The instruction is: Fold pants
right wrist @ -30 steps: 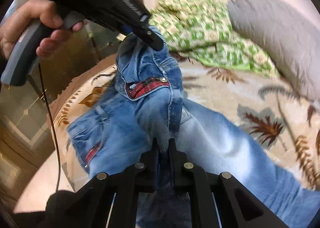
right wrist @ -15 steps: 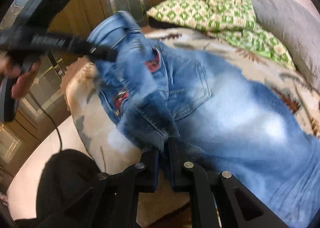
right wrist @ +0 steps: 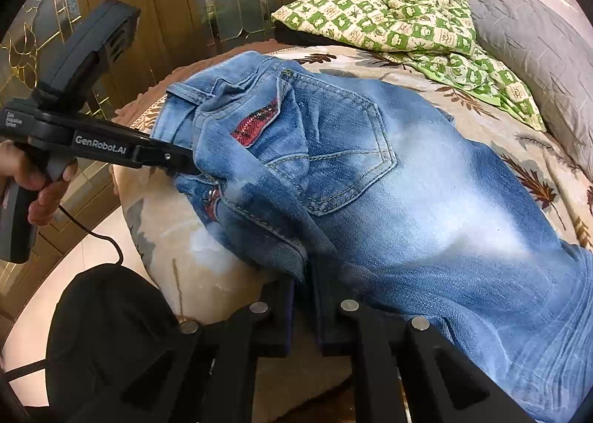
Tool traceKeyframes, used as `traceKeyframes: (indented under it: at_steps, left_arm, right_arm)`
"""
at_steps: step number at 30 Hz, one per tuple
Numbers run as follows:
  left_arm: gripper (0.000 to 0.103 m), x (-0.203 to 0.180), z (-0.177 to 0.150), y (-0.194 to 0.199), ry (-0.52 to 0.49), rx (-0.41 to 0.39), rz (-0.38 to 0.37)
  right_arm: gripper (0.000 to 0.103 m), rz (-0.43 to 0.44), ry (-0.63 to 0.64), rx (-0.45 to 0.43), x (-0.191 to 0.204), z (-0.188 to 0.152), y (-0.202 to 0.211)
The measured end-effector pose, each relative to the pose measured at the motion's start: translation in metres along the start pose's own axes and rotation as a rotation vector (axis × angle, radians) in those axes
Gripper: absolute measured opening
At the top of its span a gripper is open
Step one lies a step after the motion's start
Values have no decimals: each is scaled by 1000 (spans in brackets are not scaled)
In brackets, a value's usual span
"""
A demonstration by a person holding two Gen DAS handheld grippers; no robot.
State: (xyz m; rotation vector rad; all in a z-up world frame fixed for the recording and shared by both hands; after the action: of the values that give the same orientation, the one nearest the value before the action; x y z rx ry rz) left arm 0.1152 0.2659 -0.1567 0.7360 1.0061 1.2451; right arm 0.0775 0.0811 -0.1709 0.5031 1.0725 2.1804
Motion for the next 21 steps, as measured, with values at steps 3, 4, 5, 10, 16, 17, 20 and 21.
traceKeyframes:
  at_steps: [3, 4, 5, 10, 16, 17, 20, 21]
  left_arm:
    - [41, -7, 1, 8, -51, -24, 28]
    - [60, -12, 1, 14, -72, -33, 36]
    - [76, -14, 1, 19, -83, -45, 69]
    - [103, -18, 7, 57, -78, -173, 203]
    - [103, -14, 20, 72, -19, -211, 225]
    - [103, -13, 22, 73, -9, -213, 223]
    - [103, -11, 22, 73, 10, -208, 229]
    - [103, -10, 18, 76, 16, -207, 227]
  right_arm:
    - [12, -14, 49, -6, 4, 0, 3]
    - [18, -21, 65, -5, 5, 0, 5]
    - [31, -26, 74, -2, 6, 1, 8]
    - [103, -16, 63, -84, 10, 4, 38]
    - [103, -18, 37, -117, 3, 6, 59]
    - [103, -16, 27, -120, 0, 7, 60]
    - [103, -16, -2, -128, -11, 9, 64]
    - [103, -19, -10, -130, -15, 9, 65]
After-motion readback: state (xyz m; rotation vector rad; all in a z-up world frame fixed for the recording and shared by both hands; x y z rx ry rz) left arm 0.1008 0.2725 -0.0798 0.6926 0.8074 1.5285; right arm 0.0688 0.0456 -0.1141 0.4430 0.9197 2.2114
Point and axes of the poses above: each gripper's, at about its wrist camera, not at the fingertips, and y roughly against the way its jaws point, x to its left, z to its top, the point moved 3 cm from there along -y, roughly the way its jaws point, and after that the axes turned 1 degree about x, right-handed, at the moved point
